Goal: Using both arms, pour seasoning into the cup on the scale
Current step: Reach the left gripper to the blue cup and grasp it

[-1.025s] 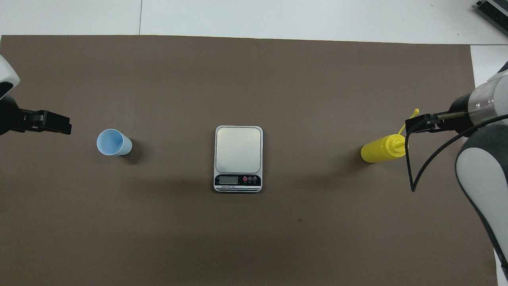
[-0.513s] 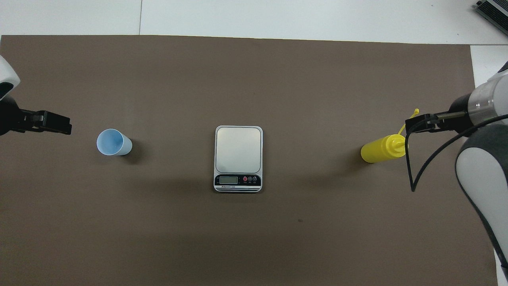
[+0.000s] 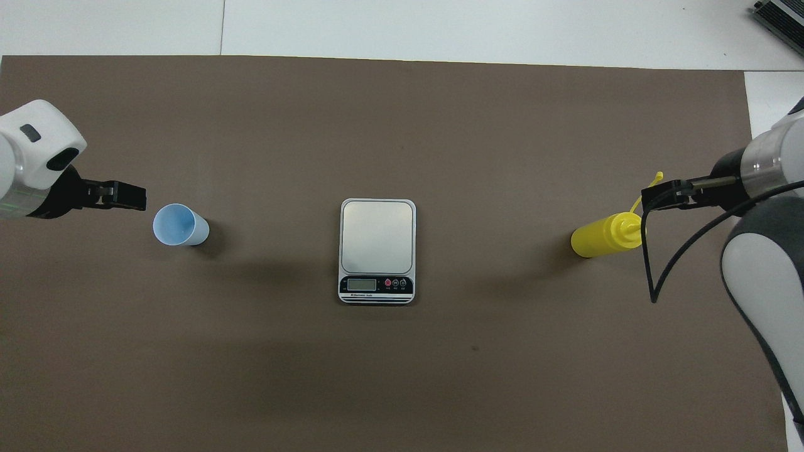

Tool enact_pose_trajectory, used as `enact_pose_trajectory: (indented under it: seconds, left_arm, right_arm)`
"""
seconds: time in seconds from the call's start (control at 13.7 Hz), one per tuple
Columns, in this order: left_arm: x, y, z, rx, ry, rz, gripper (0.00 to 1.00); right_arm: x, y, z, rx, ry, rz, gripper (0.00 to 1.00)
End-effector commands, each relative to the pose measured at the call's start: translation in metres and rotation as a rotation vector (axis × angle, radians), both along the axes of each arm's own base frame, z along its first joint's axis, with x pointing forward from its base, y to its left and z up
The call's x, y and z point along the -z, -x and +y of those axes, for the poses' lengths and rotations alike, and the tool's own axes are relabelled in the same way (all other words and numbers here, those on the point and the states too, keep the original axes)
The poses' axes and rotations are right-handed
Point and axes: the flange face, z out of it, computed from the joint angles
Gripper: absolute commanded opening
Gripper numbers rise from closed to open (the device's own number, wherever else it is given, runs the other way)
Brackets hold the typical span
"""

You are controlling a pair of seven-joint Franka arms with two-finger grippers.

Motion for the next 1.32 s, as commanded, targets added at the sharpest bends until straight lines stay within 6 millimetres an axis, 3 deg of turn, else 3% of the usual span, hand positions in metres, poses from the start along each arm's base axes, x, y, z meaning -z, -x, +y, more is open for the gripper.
enact_pose_trajectory:
  seconds: [0.0,0.15,0.29,0.51,0.88,1.17,1.25]
  left_arm:
    - [0.037,0.0,0.019,-0.082,0.023,-0.026,1.0]
    - [0.077,0.006,0.036,-0.117,0.026,-0.046,1.0]
    - [0.103,0.017,0.043,-0.161,0.047,-0.065,1.0]
    - [0.12,0.024,0.035,-0.26,0.087,-0.05,1.0]
    - [0.139,0.03,0.033,-0.274,0.092,-0.054,1.0]
    - [0.181,0.019,0.032,-0.299,0.104,-0.051,1.0]
    - [0.186,0.019,0.029,-0.309,0.106,-0.046,0.83]
  right_arm:
    - [-0.002,0.008,-0.002,-0.013,-0.006,0.006,1.0]
    - [-0.002,0.008,-0.002,-0.013,-0.006,0.006,1.0]
    - [-0.002,0.008,-0.002,-0.013,-0.006,0.006,1.0]
    - [-0.002,0.008,-0.002,-0.013,-0.006,0.006,1.0]
    - [-0.002,0.008,-0.002,-0.013,-0.006,0.006,1.0]
    - [-0.002,0.008,-0.002,-0.013,-0.006,0.006,1.0]
    - [-0.002,0.008,-0.002,-0.013,-0.006,0.006,1.0]
